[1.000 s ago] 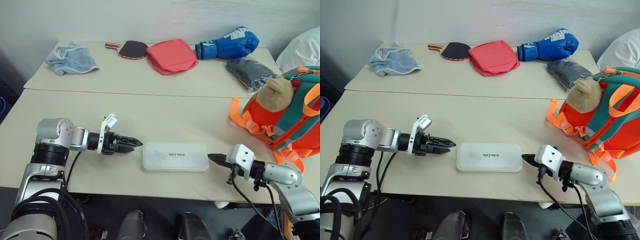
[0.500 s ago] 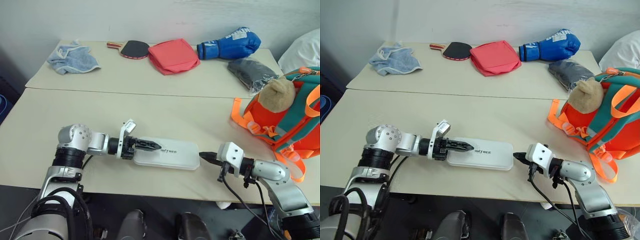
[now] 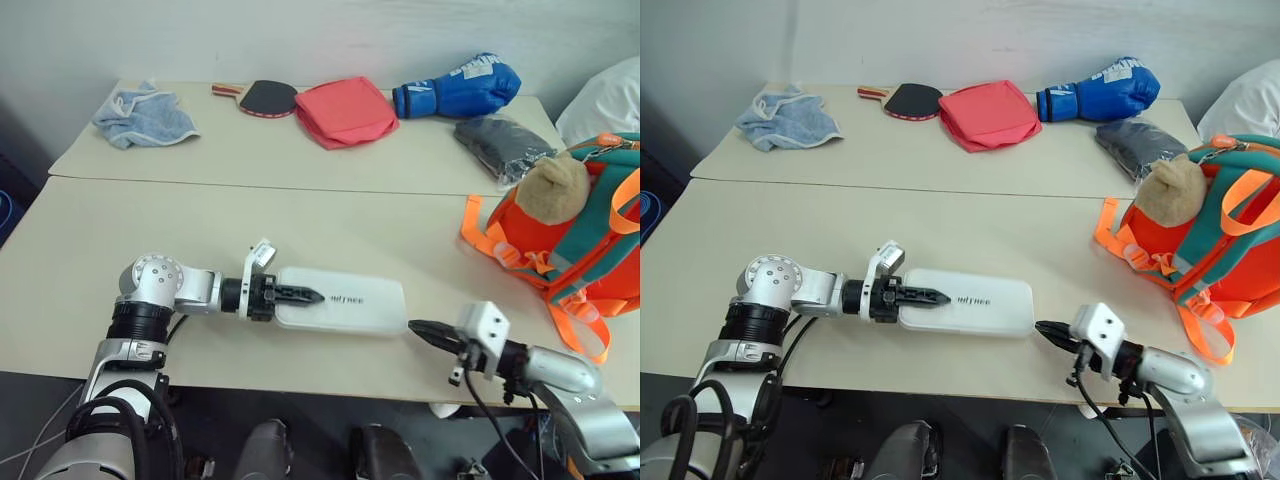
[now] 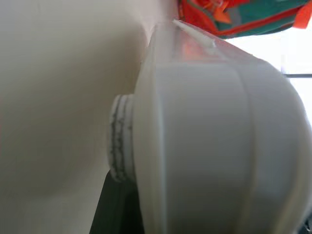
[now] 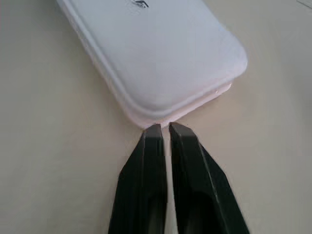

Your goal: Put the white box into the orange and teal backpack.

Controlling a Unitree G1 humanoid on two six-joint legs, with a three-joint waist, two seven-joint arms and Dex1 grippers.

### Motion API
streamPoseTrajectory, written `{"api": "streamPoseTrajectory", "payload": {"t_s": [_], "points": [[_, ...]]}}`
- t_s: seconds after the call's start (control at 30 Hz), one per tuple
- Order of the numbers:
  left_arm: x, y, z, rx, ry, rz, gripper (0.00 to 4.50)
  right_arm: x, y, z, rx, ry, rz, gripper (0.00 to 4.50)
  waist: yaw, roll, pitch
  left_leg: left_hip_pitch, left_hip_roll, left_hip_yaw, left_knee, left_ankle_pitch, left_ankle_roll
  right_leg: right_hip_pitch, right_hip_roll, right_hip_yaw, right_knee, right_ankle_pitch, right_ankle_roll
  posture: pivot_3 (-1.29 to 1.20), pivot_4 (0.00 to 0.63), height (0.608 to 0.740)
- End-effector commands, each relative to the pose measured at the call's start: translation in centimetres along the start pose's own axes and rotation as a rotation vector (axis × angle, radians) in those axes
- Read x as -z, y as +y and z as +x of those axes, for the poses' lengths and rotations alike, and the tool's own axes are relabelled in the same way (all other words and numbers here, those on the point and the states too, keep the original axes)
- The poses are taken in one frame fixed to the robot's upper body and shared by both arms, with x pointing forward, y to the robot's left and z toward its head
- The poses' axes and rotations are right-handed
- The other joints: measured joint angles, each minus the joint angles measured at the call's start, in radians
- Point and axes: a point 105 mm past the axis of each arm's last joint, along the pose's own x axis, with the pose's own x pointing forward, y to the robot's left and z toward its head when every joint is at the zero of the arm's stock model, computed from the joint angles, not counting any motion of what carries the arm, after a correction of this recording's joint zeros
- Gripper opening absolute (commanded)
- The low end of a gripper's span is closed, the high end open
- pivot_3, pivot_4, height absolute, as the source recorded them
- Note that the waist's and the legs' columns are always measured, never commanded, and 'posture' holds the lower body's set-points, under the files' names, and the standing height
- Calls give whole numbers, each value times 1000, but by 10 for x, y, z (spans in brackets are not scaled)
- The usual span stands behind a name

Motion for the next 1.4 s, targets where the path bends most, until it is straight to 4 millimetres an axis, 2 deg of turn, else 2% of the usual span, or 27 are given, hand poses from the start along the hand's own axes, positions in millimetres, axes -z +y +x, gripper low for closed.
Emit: {"api": "streamPoseTrajectory", "payload": {"t_s": [0.03, 0.17, 0.27, 0.3, 0.33, 0.4, 0.53, 0.63, 0.8, 0.9, 1.0, 1.03, 1.13, 1.27, 1.3, 1.4], "points": [[-3, -29, -18, 76, 2, 261, 1214, -14, -10, -29, 175, -41, -26, 1572, -5, -1, 0, 0, 0, 0, -1, 0, -1, -1, 1, 0, 0, 0, 0, 0, 150, 740], [-17, -28, -27, 69, -74, 668, 1214, -2, -20, -78, 449, 10, 19, 2950, 0, 2, -1, 2, 0, 2, -6, 2, -5, -1, 2, 1, -3, 0, 0, 0, 150, 740], [-38, -46, -33, 119, -216, 874, 1214, 7, -25, -122, 663, 26, 108, 3966, 19, 2, -1, 2, 0, 2, -7, -1, -9, 0, 1, 1, -6, 0, -1, 0, 150, 740], [-38, -51, -35, 144, -230, 938, 1214, 6, -24, -132, 691, 23, 118, 4275, 20, 2, -1, 0, 0, 2, -7, -2, -8, 0, 1, 1, -7, 0, -1, 0, 150, 740], [-38, -54, -37, 157, -233, 953, 1214, 4, -25, -142, 728, 22, 103, 4452, 19, 2, -1, 0, 0, 2, -7, -2, -7, 0, 1, 1, -7, 1, -1, 0, 150, 740], [-36, -57, -39, 174, -232, 961, 1214, 1, -28, -155, 773, 8, 104, 4452, 12, 2, -1, 0, 0, 3, -7, -2, -2, 0, 0, 2, -8, 1, -1, 0, 150, 740], [-31, -58, -37, 176, -189, 978, 1214, -18, -47, -148, 706, -44, 46, 4452, -10, 2, -1, 1, 1, 4, -7, -2, 1, 0, 0, 3, -8, 1, -1, 0, 150, 740], [-32, -55, -37, 167, -198, 968, 1214, -34, -83, -124, 683, -129, 14, 4452, -26, 2, -1, 2, 1, 5, -6, -2, 3, 0, 0, 4, -7, 1, 0, 0, 150, 740], [-30, -50, -34, 129, -191, 983, 1214, -48, -131, -89, 673, -279, 148, 4452, -27, 3, 0, 1, 2, 3, -6, 0, 2, -1, 1, 2, -6, 1, 0, 0, 150, 740], [-32, -49, -47, 90, -234, 912, 1214, -56, -138, -64, 590, -307, 140, 3884, -15, 3, 0, -3, 2, 2, -6, 0, 1, -3, 2, 0, -6, 1, 0, 0, 150, 740], [-32, -50, -60, 65, -275, 889, 1214, -62, -143, -48, 548, -309, 112, 2916, -20, 3, 0, -6, 2, 3, -4, 0, 3, -4, 1, 1, -5, 1, 0, 0, 150, 740], [-34, -50, -64, 56, -300, 882, 1214, -62, -146, -45, 553, -311, 104, 2450, -21, 3, 0, -6, 1, 2, -3, 0, 3, -4, 1, 0, -5, 2, 1, 0, 150, 740], [-58, -58, -88, -9, -518, 851, 1214, -71, -139, -24, 481, -350, 97, 1471, -21, 3, 0, -8, 1, 2, -1, 0, 5, -4, 0, 0, -5, 2, 2, 0, 150, 740], [-72, -54, -106, -64, -658, 770, 1214, -94, -109, 11, 320, -469, 174, 180, -26, 3, 0, -7, 1, 0, 1, 1, 4, -6, 0, -1, -1, 2, 2, 0, 150, 740], [-73, -52, -108, -79, -671, 755, 1214, -98, -96, 22, 251, -486, 198, 36, -28, 3, 0, -7, 1, 0, 0, 2, 4, -6, 0, 0, 0, 2, 2, 0, 150, 740], [-75, -50, -114, -112, -698, 739, 1214, -116, -55, 49, 43, -536, 249, 36, -31, 3, 0, -6, 1, 0, -3, 2, 2, -7, 1, 0, 3, 2, 2, 0, 150, 740]]}}
